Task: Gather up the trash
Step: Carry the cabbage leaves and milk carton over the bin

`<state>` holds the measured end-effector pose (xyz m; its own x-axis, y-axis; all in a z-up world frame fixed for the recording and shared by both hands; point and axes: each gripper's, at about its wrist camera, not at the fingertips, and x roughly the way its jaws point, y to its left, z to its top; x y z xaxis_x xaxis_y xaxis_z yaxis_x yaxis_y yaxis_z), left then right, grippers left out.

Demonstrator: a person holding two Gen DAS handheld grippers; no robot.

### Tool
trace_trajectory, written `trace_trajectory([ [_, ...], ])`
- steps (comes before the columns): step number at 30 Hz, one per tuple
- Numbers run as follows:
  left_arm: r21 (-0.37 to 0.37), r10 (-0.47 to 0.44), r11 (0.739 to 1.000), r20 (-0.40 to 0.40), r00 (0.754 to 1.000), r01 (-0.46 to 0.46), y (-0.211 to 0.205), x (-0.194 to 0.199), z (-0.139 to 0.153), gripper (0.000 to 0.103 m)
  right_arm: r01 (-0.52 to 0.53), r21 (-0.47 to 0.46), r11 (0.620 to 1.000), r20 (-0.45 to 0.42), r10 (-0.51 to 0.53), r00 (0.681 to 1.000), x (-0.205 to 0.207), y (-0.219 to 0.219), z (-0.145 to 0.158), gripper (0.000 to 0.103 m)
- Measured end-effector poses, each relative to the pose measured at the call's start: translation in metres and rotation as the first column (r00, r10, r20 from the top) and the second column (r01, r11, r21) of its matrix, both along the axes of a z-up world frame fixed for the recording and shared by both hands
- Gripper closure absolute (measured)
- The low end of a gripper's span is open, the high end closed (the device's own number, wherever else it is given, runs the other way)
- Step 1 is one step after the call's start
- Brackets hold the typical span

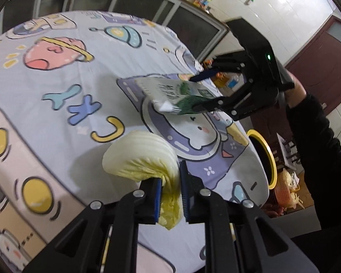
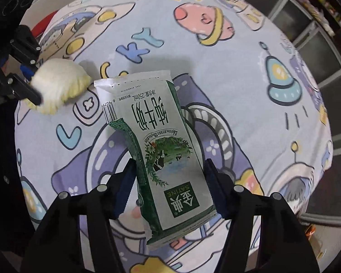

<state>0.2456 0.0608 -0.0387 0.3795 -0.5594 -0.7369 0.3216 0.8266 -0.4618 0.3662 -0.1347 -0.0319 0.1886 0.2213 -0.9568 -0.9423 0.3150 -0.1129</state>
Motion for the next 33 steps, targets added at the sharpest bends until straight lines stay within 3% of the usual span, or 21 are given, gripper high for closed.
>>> trace_trajectory([
  [9, 0.015, 0.125, 0.992, 0.104, 0.987, -0.127, 0.022, -0.038, 0.026, 0.09, 0.138, 0.14, 0.98, 0.059, -0.148, 0.987, -0.023, -0.018, 0.029, 0.045],
  [17, 0.037, 0.192, 0.977, 0.273, 0.943, -0.21, 0.011, -0.062, 0.058, 0.09, 0.312, 0.331, 0.89, 0.092, -0.36, 0.928, -0.054, -0.055, 0.048, 0.045],
  [20, 0.04, 0.207, 0.972, 0.333, 0.92, -0.233, 0.0, -0.067, 0.069, 0.09, 0.373, 0.404, 0.835, 0.1, -0.446, 0.89, -0.071, -0.07, 0.055, 0.045],
  [24, 0.039, 0.231, 0.963, 0.386, 0.893, -0.265, -0.013, -0.071, 0.078, 0.09, 0.467, 0.481, 0.742, 0.117, -0.582, 0.805, -0.095, -0.091, 0.059, 0.045],
  [29, 0.043, 0.209, 0.968, 0.405, 0.89, -0.247, -0.037, -0.071, 0.081, 0.09, 0.568, 0.546, 0.616, 0.094, -0.718, 0.69, -0.123, -0.112, 0.051, 0.045],
  [33, 0.048, 0.172, 0.977, 0.397, 0.901, -0.208, -0.057, -0.067, 0.079, 0.09, 0.591, 0.564, 0.576, 0.102, -0.759, 0.643, -0.144, -0.122, 0.04, 0.045],
])
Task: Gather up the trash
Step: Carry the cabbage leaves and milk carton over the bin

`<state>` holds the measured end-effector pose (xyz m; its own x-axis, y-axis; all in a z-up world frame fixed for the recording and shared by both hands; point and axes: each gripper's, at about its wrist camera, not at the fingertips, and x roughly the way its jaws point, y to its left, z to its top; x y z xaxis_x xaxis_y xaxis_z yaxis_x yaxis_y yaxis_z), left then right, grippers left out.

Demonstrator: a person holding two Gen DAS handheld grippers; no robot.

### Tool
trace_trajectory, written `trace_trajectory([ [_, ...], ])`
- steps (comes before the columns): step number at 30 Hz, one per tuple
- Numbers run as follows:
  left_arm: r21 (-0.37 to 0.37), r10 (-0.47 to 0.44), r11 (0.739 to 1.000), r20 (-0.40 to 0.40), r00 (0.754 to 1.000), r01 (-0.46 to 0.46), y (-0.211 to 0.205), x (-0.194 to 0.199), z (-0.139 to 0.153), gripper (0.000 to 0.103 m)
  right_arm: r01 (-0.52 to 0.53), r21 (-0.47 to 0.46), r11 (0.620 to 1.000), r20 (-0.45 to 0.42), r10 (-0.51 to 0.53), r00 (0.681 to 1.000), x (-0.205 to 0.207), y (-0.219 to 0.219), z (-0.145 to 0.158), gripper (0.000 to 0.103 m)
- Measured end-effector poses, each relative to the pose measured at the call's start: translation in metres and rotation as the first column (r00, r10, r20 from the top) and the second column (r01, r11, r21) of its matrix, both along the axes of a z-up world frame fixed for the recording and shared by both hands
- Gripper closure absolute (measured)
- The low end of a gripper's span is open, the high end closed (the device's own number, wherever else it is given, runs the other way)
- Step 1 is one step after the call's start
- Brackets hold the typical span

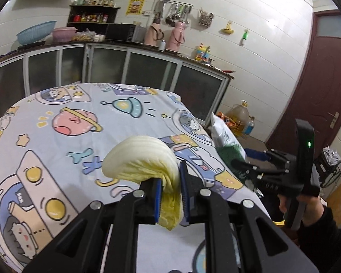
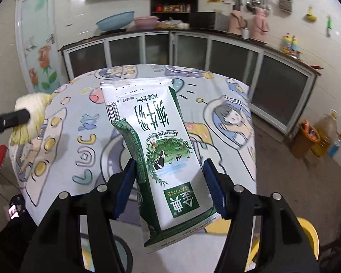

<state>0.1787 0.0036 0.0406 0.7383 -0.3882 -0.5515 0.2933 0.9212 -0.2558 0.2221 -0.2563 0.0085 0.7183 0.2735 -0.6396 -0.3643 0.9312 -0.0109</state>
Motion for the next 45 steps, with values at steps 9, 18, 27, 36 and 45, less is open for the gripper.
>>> trace_trajectory([
  [9, 0.032, -0.06, 0.998, -0.034, 0.998, 0.061, -0.044, 0.01, -0.008, 0.09, 0.093, 0.076, 0.993, -0.013, -0.092, 0.996, -0.033, -0.033, -0.022, 0.045],
  [18, 0.085, -0.163, 0.982, -0.053, 0.985, 0.167, -0.103, 0.027, -0.015, 0.09, 0.219, 0.072, 0.973, -0.015, -0.219, 0.976, -0.04, -0.082, -0.04, 0.046],
  [27, 0.099, -0.299, 0.947, -0.077, 0.951, 0.306, -0.174, 0.042, -0.02, 0.089, 0.34, 0.12, 0.933, -0.021, -0.34, 0.94, -0.055, -0.145, -0.043, 0.047],
  [36, 0.105, -0.42, 0.898, -0.078, 0.904, 0.426, -0.245, 0.042, -0.022, 0.089, 0.473, 0.113, 0.874, -0.014, -0.475, 0.88, -0.077, -0.207, -0.044, 0.047],
  [45, 0.083, -0.555, 0.822, -0.104, 0.825, 0.563, -0.32, 0.036, -0.038, 0.089, 0.646, 0.048, 0.762, -0.084, -0.641, 0.763, -0.101, -0.264, -0.076, 0.047],
])
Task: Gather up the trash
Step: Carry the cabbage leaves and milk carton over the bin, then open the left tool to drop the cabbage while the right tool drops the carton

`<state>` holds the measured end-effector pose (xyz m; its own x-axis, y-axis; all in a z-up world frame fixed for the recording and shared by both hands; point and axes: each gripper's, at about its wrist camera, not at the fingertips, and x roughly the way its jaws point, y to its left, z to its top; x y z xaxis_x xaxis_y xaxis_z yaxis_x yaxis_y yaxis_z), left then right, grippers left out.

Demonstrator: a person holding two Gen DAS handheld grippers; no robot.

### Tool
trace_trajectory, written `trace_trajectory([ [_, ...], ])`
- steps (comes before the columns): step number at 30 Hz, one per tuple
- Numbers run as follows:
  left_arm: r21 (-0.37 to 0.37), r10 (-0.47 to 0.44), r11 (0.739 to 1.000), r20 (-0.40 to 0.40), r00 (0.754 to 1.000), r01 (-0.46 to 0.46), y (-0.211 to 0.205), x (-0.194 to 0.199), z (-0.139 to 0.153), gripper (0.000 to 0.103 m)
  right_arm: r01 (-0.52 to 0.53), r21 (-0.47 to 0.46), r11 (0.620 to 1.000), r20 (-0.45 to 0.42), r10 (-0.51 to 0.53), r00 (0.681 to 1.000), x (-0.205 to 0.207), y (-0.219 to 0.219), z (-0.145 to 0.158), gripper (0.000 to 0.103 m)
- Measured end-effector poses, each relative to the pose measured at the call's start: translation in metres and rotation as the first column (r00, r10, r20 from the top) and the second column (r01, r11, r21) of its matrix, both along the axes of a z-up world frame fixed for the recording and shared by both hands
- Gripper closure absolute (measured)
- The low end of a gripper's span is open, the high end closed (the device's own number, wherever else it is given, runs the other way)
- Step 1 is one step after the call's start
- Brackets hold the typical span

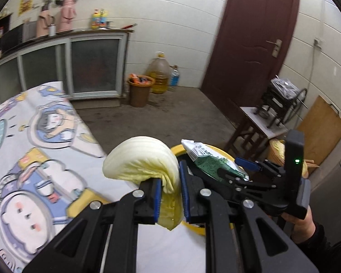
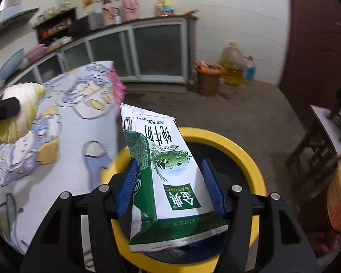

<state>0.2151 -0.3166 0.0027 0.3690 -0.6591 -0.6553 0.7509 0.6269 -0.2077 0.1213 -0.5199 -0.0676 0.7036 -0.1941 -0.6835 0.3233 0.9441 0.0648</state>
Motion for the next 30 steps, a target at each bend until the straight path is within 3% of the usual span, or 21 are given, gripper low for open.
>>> trace_trajectory([
  [10, -0.003, -0.08, 0.997, -0.122, 0.989, 0.08, -0.06, 0.011, -0.038, 0.086, 0.137, 0.021, 0.99, -0.094, -0.134, 0.986, -0.001, -0.038, -0.028, 0.046],
  [11, 0.002, -0.079, 0.997, -0.125, 0.989, 0.08, -0.063, 0.012, -0.042, 0.079, 0.147, 0.012, 0.989, -0.098, -0.145, 0.984, -0.001, -0.039, -0.029, 0.042],
  [13, -0.015, -0.071, 0.997, -0.146, 0.987, 0.07, -0.066, 0.016, -0.046, 0.052, 0.168, 0.001, 0.986, -0.101, -0.167, 0.981, -0.002, -0.043, -0.03, 0.023],
  [14, -0.027, -0.065, 0.998, -0.151, 0.986, 0.062, -0.065, 0.016, -0.046, 0.035, 0.194, 0.001, 0.981, -0.095, -0.193, 0.977, -0.006, -0.046, -0.03, 0.021],
  [15, -0.046, -0.055, 0.998, -0.148, 0.987, 0.049, -0.063, 0.016, -0.044, 0.031, 0.206, 0.007, 0.979, -0.093, -0.204, 0.974, -0.007, -0.048, -0.028, 0.021],
  [17, -0.061, -0.049, 0.997, -0.125, 0.991, 0.041, -0.063, 0.014, -0.04, 0.029, 0.222, 0.013, 0.975, -0.095, -0.219, 0.971, -0.012, -0.051, -0.026, 0.021],
  [23, -0.097, 0.003, 0.995, -0.007, 1.0, -0.003, -0.034, 0.001, -0.017, 0.009, 0.268, -0.031, 0.963, -0.067, -0.269, 0.961, -0.034, -0.05, -0.01, 0.021],
  [26, -0.135, 0.044, 0.99, 0.042, 0.998, -0.038, -0.01, -0.007, -0.006, 0.008, 0.281, -0.098, 0.955, -0.024, -0.285, 0.958, -0.044, -0.037, 0.005, 0.017],
  [30, -0.164, 0.111, 0.982, 0.095, 0.989, -0.094, 0.028, -0.019, 0.01, 0.008, 0.301, -0.211, 0.93, 0.098, -0.286, 0.953, -0.057, -0.007, 0.031, 0.01],
])
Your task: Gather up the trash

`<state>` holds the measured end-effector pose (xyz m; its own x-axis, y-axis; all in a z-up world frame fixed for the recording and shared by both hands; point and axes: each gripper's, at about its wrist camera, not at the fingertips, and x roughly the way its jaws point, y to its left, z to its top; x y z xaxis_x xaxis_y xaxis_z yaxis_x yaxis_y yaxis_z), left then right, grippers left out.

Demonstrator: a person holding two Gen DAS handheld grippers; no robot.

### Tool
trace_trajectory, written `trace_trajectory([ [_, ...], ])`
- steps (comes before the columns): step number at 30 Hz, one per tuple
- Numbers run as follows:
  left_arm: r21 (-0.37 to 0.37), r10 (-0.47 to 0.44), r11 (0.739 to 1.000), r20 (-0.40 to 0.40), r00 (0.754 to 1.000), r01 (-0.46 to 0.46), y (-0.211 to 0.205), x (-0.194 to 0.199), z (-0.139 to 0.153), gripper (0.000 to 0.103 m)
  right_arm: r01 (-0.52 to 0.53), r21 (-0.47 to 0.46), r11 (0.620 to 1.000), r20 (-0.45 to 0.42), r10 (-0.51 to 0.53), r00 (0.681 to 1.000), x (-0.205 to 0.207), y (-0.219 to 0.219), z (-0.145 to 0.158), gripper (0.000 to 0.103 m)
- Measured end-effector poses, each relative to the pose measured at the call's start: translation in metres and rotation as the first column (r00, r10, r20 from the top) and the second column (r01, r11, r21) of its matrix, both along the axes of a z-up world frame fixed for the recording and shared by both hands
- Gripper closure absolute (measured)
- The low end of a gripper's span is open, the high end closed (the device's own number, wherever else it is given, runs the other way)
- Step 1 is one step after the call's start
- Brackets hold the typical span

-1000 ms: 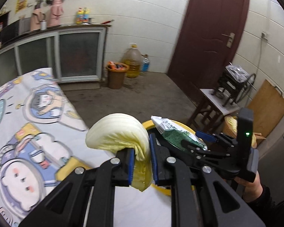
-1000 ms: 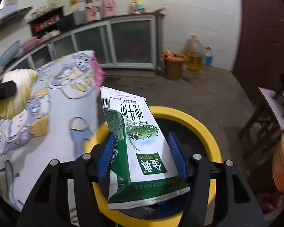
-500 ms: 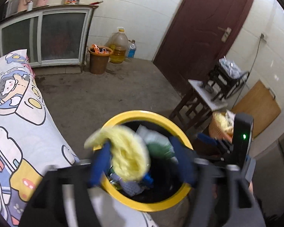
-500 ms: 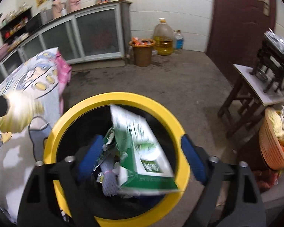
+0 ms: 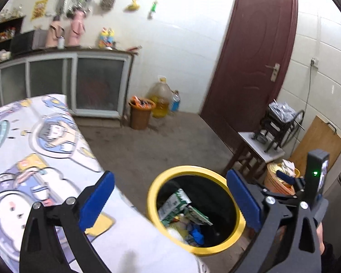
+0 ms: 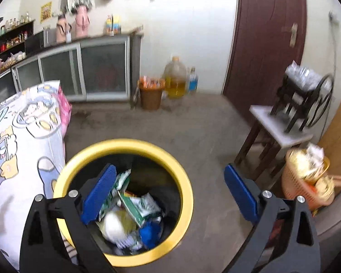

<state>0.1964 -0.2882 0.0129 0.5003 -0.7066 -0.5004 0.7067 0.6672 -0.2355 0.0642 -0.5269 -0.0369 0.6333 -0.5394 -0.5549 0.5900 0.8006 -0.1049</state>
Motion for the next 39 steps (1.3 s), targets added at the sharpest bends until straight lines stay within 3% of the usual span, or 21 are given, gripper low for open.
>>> trace_trajectory([
  [6, -0.009, 0.097, 0.995, 0.065, 0.993, -0.097, 0.056, -0.02, 0.017, 0.008, 0.015, -0.203, 0.979, 0.09, 0.004, 0.996, -0.003, 0.051, 0.024, 0.008],
  [11, -0.011, 0.215, 0.976, 0.148, 0.965, -0.216, 0.109, -0.043, 0.03, 0.008, 0.02, -0.181, 0.983, 0.18, 0.013, 0.984, -0.005, 0.079, 0.04, 0.008],
  [13, -0.03, 0.273, 0.962, 0.153, 0.95, -0.272, 0.136, -0.05, 0.034, 0.008, -0.024, -0.16, 0.987, 0.234, 0.062, 0.97, -0.007, 0.098, 0.051, 0.008],
  [15, -0.043, 0.31, 0.951, 0.143, 0.94, -0.307, 0.156, -0.056, 0.036, 0.008, -0.073, -0.163, 0.984, 0.291, 0.119, 0.949, -0.012, 0.122, 0.062, 0.008],
  [22, -0.051, 0.494, 0.869, 0.152, 0.856, -0.492, 0.238, -0.093, 0.032, 0.008, -0.258, -0.158, 0.953, 0.408, 0.301, 0.862, -0.031, 0.21, 0.078, 0.008],
  [27, -0.009, 0.577, 0.811, 0.183, 0.796, -0.586, 0.276, -0.124, 0.022, 0.008, -0.347, -0.123, 0.93, 0.389, 0.366, 0.845, -0.036, 0.254, 0.075, 0.008],
  [31, 0.037, 0.618, 0.769, 0.213, 0.757, -0.638, 0.29, -0.142, 0.013, 0.008, -0.382, -0.08, 0.921, 0.344, 0.385, 0.857, -0.035, 0.273, 0.064, 0.008],
  [38, 0.001, 0.7, 0.703, 0.177, 0.692, -0.711, 0.3, -0.163, -0.002, 0.008, -0.397, -0.059, 0.916, 0.308, 0.395, 0.866, -0.037, 0.283, 0.052, 0.008],
  [39, 0.0, 0.703, 0.701, 0.165, 0.691, -0.713, 0.3, -0.164, -0.005, 0.008, -0.395, -0.056, 0.917, 0.3, 0.393, 0.869, -0.038, 0.285, 0.05, 0.008],
])
